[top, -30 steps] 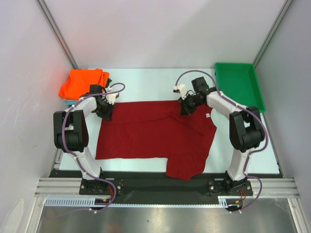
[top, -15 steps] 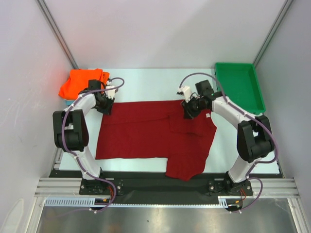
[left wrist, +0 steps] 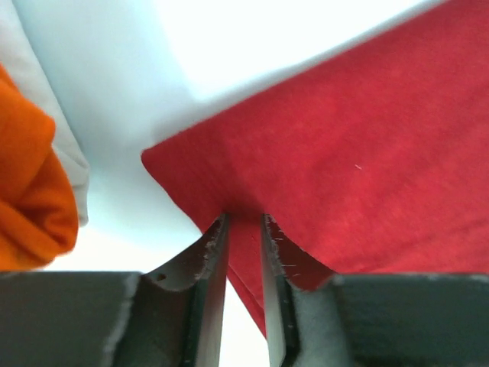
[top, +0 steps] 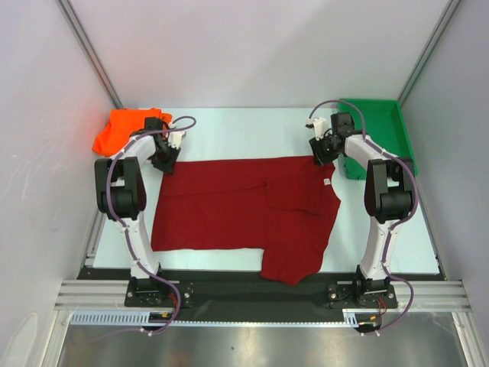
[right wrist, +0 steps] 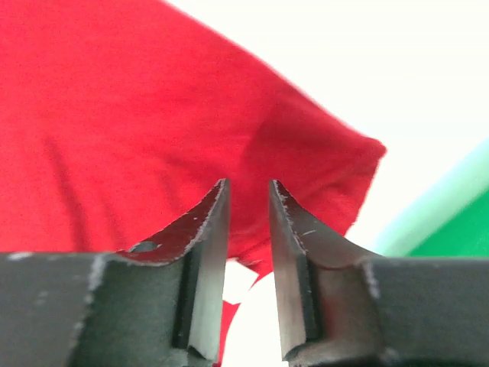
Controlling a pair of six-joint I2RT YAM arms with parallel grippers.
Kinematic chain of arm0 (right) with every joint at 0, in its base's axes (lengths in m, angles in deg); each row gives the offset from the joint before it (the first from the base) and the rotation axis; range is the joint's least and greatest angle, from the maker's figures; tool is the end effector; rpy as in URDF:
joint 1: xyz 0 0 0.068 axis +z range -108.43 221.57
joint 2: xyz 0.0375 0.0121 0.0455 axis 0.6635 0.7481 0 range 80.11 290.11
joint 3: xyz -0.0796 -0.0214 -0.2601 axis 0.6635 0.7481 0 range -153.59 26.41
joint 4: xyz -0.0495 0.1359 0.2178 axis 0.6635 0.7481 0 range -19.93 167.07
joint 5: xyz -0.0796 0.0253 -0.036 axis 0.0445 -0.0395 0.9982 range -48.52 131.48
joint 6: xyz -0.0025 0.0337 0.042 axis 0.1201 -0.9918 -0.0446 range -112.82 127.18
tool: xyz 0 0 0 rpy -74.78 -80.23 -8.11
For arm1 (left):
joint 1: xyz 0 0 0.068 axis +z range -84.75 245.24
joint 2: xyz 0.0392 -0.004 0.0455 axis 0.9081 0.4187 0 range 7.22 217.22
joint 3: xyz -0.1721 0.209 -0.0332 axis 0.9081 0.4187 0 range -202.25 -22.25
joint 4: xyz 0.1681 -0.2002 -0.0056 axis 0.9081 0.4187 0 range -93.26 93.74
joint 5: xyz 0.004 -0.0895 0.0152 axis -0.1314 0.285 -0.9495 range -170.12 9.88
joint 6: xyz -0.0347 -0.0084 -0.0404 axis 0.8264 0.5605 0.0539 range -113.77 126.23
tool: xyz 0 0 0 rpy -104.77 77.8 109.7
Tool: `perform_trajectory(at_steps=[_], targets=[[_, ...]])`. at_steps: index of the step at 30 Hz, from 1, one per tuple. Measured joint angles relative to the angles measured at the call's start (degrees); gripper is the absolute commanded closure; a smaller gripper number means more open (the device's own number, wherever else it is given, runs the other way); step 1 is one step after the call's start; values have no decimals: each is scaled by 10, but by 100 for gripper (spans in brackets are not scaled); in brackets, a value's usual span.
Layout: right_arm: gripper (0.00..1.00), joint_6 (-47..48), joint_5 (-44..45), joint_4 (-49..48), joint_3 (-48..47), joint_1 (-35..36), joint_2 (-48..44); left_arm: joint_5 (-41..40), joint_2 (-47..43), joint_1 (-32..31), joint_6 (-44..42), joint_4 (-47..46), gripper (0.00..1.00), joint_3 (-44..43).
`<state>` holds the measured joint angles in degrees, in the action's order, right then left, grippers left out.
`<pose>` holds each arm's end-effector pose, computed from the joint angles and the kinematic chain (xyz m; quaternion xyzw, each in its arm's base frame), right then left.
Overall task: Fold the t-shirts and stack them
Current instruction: Fold the tshirt
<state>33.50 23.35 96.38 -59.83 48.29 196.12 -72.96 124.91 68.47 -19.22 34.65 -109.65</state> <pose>0.4342 0.0623 0.1917 -0.3127 0.8925 0.0995 0.3095 0.4246 0.0196 0.1740 0.2005 0.9594 -0.0126 0.1980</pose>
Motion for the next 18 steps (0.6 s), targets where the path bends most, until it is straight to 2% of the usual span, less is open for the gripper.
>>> perform_trajectory(at_steps=[2, 5, 10, 13, 15, 16, 17, 18], targets=[[57, 5, 16, -4, -6, -7, 12, -8, 14, 0, 0, 5, 68, -10], [57, 14, 39, -10, -8, -10, 21, -18, 29, -1, 2, 16, 66, -28], [57, 27, 66, -18, -8, -10, 32, -28, 46, -3, 11, 36, 79, -55], [63, 33, 78, -24, -8, -10, 44, -35, 54, -6, 10, 45, 81, -67], [74, 38, 78, -26, -9, -10, 46, -38, 57, -8, 12, 50, 89, -71], [83, 40, 77, -26, -12, -10, 49, -39, 57, -8, 12, 49, 92, -72], [87, 41, 75, -24, -16, -10, 52, -40, 57, -8, 12, 50, 98, -72], [91, 42, 75, -24, -21, -9, 55, -40, 58, -9, 13, 50, 100, -72]])
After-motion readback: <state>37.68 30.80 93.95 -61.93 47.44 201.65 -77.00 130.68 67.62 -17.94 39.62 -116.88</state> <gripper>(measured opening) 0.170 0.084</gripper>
